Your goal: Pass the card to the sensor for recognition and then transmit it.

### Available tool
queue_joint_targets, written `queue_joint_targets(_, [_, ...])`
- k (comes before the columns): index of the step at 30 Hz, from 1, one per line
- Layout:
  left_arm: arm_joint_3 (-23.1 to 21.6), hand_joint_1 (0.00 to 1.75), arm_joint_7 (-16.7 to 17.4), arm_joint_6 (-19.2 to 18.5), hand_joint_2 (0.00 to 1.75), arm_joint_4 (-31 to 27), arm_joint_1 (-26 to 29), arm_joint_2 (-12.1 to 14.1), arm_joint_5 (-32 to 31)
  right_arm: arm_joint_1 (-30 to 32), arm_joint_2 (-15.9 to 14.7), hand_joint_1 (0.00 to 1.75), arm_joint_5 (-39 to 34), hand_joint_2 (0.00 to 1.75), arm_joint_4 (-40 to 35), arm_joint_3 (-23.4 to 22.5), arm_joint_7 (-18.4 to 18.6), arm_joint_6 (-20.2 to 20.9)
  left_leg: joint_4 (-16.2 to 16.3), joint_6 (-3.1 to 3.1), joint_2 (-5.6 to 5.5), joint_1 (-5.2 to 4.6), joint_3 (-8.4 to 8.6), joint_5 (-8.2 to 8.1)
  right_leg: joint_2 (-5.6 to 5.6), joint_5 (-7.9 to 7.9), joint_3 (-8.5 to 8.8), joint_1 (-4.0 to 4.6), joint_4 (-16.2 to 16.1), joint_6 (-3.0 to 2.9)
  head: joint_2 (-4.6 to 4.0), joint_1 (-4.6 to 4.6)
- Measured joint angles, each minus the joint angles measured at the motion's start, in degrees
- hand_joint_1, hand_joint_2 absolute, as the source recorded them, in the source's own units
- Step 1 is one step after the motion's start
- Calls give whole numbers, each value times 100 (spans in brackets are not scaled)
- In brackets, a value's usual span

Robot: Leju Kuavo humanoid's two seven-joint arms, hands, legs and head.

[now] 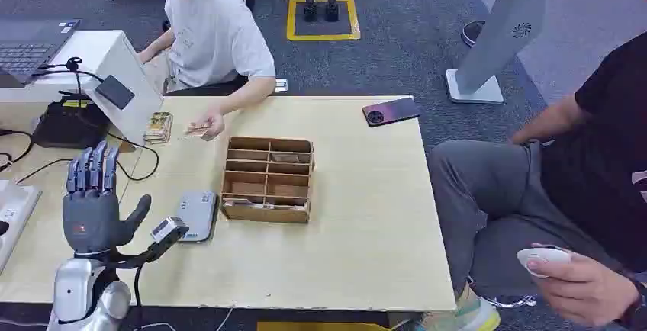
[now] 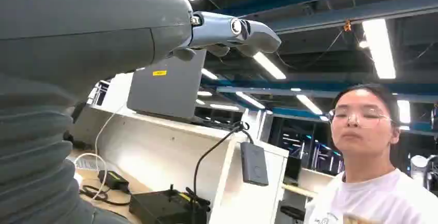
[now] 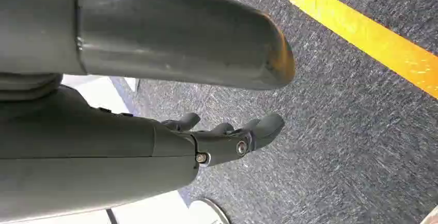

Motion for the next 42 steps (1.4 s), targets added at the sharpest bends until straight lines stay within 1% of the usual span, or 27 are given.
queue_joint_targets(18, [-2,0,20,2,175,0,0,9,90,5,0,0,13,0,2,0,-24,-2,0,0,0,0,0,0,0,0,0,0,0,0,-2,0])
queue_joint_targets(19, [-2,175,20,2,175,0,0,9,92,6,0,0,13,0,2,0,-26,-2,0,0,0,0,0,0,0,0,0,0,0,0,-2,-2])
queue_joint_targets(21, [-13,175,61,-4,175,0,1,30,150,7,0,0,13,0,2,-2,-28,-7,0,0,0,0,0,0,0,0,0,0,0,0,0,0])
queue_joint_targets(24, [-113,175,140,-20,175,0,1,151,502,12,0,0,13,0,2,-11,-28,-9,0,0,0,0,0,0,0,0,0,0,0,0,-2,0])
queue_joint_targets(27, [-162,175,166,-9,175,0,9,201,682,12,0,0,15,0,2,-20,-46,-7,0,0,0,0,0,0,0,0,0,0,0,0,-2,0])
queue_joint_targets(34, [-225,175,138,0,175,0,13,273,706,11,0,0,35,0,2,-42,-68,4,0,0,0,0,0,0,0,0,0,0,0,0,-2,0])
queue_joint_targets(36, [-227,175,44,2,175,-2,14,293,667,12,0,0,52,0,2,-44,-70,4,0,0,0,0,0,0,0,0,0,0,0,0,-2,0])
queue_joint_targets(38, [-227,175,-136,2,175,-4,27,297,739,11,0,0,59,0,2,-44,-70,6,0,0,0,0,0,0,0,0,0,0,0,0,0,-2])
queue_joint_targets(40, [-227,175,-403,2,175,-57,62,295,903,12,0,0,66,0,2,-44,-74,6,0,0,0,0,0,0,0,0,0,0,0,0,0,0])
queue_joint_targets(42, [-219,175,-756,-4,175,-129,100,267,1341,12,0,0,81,0,2,-44,-74,4,0,0,0,0,0,0,0,0,0,0,0,0,-2,-2])
